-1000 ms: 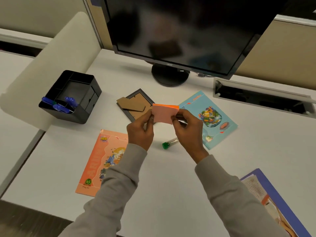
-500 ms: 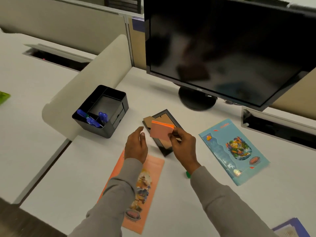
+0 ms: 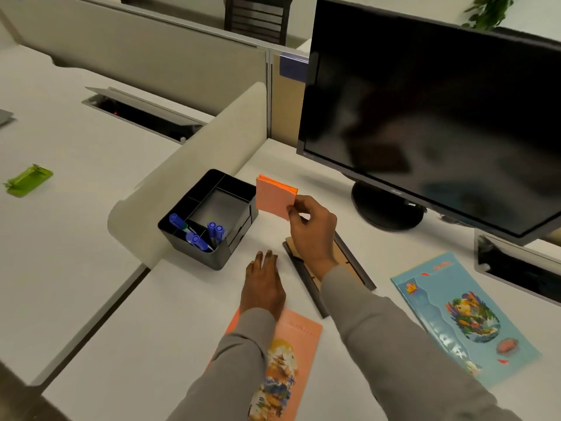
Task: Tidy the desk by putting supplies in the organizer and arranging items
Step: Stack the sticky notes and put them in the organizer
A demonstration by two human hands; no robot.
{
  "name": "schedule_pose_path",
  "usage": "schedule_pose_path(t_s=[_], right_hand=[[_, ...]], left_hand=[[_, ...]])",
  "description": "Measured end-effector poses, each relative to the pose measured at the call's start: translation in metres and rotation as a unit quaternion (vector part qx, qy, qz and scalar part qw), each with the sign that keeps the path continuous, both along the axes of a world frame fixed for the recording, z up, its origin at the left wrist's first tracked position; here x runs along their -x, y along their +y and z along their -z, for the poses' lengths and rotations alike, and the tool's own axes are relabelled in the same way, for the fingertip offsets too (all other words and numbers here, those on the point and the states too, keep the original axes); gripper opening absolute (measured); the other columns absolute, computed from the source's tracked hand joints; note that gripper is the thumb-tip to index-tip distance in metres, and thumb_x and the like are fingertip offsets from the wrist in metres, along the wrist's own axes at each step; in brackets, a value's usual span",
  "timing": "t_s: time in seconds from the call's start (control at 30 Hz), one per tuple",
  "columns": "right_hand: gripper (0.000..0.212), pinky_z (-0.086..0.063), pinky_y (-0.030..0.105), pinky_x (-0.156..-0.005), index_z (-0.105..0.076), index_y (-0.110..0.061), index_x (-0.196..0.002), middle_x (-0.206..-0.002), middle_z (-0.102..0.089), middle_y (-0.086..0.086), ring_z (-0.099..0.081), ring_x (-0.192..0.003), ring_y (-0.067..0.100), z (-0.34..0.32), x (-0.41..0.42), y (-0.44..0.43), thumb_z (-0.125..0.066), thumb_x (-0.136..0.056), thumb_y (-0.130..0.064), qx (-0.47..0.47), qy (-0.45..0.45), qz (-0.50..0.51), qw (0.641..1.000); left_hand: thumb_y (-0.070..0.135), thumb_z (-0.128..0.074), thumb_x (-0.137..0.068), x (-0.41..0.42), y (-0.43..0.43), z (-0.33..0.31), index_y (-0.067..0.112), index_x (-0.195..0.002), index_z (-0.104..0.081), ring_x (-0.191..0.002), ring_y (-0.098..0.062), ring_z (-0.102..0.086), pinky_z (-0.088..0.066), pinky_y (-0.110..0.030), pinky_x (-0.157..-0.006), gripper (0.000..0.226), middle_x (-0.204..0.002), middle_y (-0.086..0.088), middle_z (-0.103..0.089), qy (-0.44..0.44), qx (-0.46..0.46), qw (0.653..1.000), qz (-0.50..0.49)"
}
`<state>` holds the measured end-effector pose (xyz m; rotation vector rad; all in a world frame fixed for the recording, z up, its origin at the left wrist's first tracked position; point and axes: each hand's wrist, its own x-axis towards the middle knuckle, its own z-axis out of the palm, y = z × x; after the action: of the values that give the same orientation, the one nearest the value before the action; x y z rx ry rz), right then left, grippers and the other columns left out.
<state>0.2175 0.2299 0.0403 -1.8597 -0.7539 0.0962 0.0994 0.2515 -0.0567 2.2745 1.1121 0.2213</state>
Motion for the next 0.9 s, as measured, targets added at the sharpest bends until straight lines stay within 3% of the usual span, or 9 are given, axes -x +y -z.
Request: schedule_pose_path(t_s=[0.17,0.37,0.57,0.77,0.9], right_hand=[[0.023,-0.044,0.003,-0.081,-0.068,-0.013,-0.118,-0.110,-0.074,0.002,-0.061,-0.092,0.005,-0.009,-0.005,0.047,-0.064,-0.096,-0.018,-0.028,-0.007,-0.014,0.999],[0.023,-0.051,0.020,-0.089,-0.067,-0.011,-0.119,-0.112,-0.073,0.007,-0.066,-0.100,0.020,-0.007,-0.001,0.088,-0.063,-0.097,-0.018,-0.020,0.008,-0.038,0.999],[0.024,-0.053,0.028,-0.089,-0.069,-0.014,-0.118,-0.111,-0.073,0.008,-0.065,-0.099,0.021,0.016,-0.006,0.114,-0.065,-0.096,-0.021,0.016,0.012,-0.035,0.999],[0.025,-0.042,0.024,-0.085,-0.068,-0.024,-0.120,-0.114,-0.066,0.006,-0.048,-0.096,0.013,0.037,-0.011,0.126,-0.063,-0.095,-0.024,0.138,0.001,-0.042,0.990],[0.024,-0.047,0.027,-0.088,-0.070,-0.020,-0.118,-0.111,-0.070,0.005,-0.056,-0.099,0.016,0.036,-0.012,0.129,-0.065,-0.094,-0.020,0.158,0.002,-0.054,0.986]], left_hand=[[0.019,-0.033,-0.106,0.001,0.000,-0.001,0.016,-0.150,-0.037,-0.148,-0.025,-0.023,-0.022,-0.036,-0.122,0.045,-0.160,-0.005,-0.030,-0.024,-0.013,1.000,0.002],[0.024,-0.028,-0.106,0.000,0.002,0.012,0.017,-0.154,-0.028,-0.152,-0.020,-0.013,0.001,-0.026,-0.119,0.049,-0.163,-0.003,-0.024,-0.028,-0.028,0.999,0.005],[0.028,-0.032,-0.105,-0.002,0.003,0.020,0.017,-0.155,-0.025,-0.153,-0.020,-0.010,0.007,-0.027,-0.117,0.051,-0.163,-0.002,-0.023,-0.010,-0.035,0.999,0.028],[0.032,-0.041,-0.103,-0.005,0.004,0.026,0.016,-0.155,-0.027,-0.152,-0.022,-0.014,0.004,-0.033,-0.117,0.055,-0.162,-0.004,-0.026,0.025,-0.054,0.997,0.044],[0.034,-0.049,-0.100,-0.005,0.004,0.027,0.015,-0.151,-0.035,-0.150,-0.023,-0.023,-0.003,-0.035,-0.118,0.056,-0.158,-0.005,-0.035,0.031,-0.056,0.997,0.052]])
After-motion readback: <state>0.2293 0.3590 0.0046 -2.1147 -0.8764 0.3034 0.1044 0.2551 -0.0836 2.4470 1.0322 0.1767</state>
